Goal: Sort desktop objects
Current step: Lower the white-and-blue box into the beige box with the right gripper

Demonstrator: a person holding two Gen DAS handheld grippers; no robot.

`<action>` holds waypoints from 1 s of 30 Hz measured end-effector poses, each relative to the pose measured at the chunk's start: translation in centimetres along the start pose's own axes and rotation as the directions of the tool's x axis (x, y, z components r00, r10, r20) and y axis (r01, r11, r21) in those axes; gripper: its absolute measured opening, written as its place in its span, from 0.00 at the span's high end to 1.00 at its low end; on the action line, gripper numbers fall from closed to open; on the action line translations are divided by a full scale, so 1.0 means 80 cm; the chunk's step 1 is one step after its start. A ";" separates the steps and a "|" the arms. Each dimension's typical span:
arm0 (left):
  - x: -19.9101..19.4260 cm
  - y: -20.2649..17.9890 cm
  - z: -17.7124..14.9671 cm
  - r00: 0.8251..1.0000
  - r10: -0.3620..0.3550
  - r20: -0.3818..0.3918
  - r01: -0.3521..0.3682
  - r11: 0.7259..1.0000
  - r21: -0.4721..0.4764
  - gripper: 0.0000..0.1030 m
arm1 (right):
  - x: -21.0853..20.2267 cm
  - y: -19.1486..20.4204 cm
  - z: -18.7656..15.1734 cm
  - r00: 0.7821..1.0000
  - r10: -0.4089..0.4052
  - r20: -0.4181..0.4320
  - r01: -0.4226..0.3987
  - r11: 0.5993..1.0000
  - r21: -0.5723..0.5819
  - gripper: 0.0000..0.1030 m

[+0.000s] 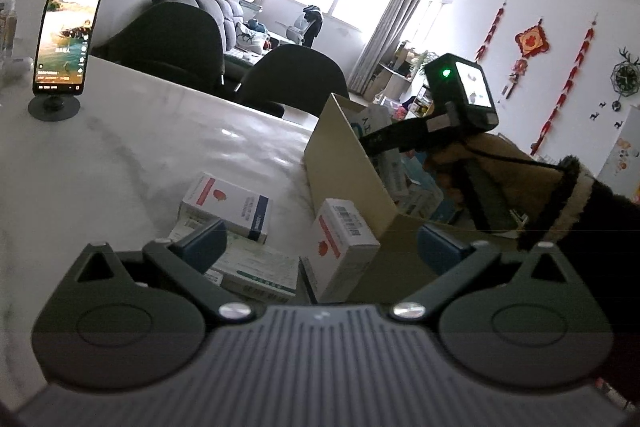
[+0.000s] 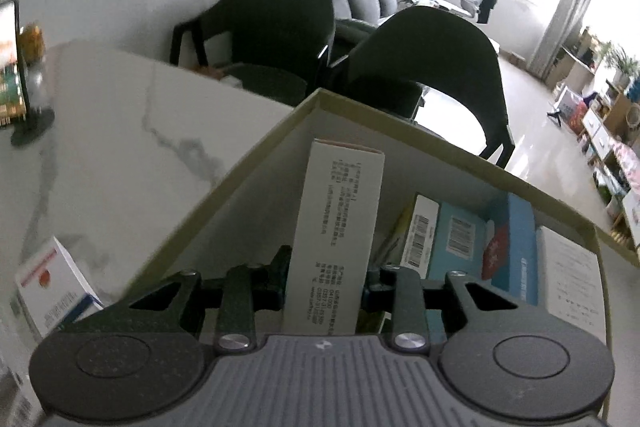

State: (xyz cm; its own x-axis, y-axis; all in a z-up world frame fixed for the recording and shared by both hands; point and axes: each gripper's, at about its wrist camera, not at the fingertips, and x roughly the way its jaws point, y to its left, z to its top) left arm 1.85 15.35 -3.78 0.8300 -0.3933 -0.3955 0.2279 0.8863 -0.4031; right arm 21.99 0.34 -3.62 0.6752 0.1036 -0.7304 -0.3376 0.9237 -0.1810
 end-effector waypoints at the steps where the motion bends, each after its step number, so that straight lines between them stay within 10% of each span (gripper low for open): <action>1: 0.000 0.001 0.000 1.000 0.002 0.000 -0.002 1.000 -0.001 0.00 | 0.003 0.003 -0.001 1.000 -0.018 0.003 0.018 1.000 -0.025 0.64; 19: 0.002 0.006 -0.003 1.000 0.013 -0.012 -0.013 1.000 -0.016 0.00 | 0.026 0.039 -0.015 0.948 -0.265 0.176 0.313 0.876 -0.368 0.33; 30: 0.006 0.007 -0.007 1.000 0.013 -0.022 -0.014 1.000 -0.027 0.00 | -0.004 -0.002 -0.001 0.971 -0.184 0.153 0.210 0.961 -0.182 0.29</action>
State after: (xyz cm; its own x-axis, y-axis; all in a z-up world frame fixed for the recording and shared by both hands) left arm 2.09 15.52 -4.65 0.8214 -0.3870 -0.4190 0.2026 0.8847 -0.4199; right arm 21.76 0.13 -3.39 0.8178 -0.0129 -0.5754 -0.3013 0.8422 -0.4472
